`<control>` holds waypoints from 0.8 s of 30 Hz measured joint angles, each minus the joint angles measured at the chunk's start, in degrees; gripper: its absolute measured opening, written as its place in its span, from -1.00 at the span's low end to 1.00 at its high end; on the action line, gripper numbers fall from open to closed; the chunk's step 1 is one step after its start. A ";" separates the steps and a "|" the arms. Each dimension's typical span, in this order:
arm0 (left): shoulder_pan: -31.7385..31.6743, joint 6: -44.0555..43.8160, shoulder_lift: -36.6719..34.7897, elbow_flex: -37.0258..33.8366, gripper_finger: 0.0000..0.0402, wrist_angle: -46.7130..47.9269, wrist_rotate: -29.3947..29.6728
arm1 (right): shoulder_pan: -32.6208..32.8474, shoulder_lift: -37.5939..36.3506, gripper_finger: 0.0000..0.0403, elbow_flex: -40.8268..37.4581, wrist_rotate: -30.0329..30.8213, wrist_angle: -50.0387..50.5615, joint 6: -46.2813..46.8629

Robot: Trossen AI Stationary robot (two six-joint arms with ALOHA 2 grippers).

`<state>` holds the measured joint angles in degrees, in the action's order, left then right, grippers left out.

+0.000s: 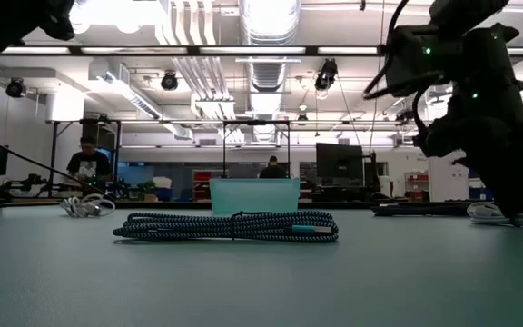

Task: Pick and place USB-C Cables
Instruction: Put the light blue charger cable into the green bin

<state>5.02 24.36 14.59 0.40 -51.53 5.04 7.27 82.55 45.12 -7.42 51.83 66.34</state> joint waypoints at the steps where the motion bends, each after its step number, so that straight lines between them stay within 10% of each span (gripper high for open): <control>1: 0.00 0.00 0.02 0.00 -1.00 0.00 0.00 | 0.00 0.59 -0.41 0.00 -0.04 0.04 -0.48; 24: 0.00 0.02 0.57 0.00 -1.00 0.15 0.02 | -0.02 3.30 -0.71 0.13 -0.31 -1.03 -2.28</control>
<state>5.02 24.38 15.16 0.40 -51.37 5.05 7.25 85.84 45.25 -7.73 50.81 64.06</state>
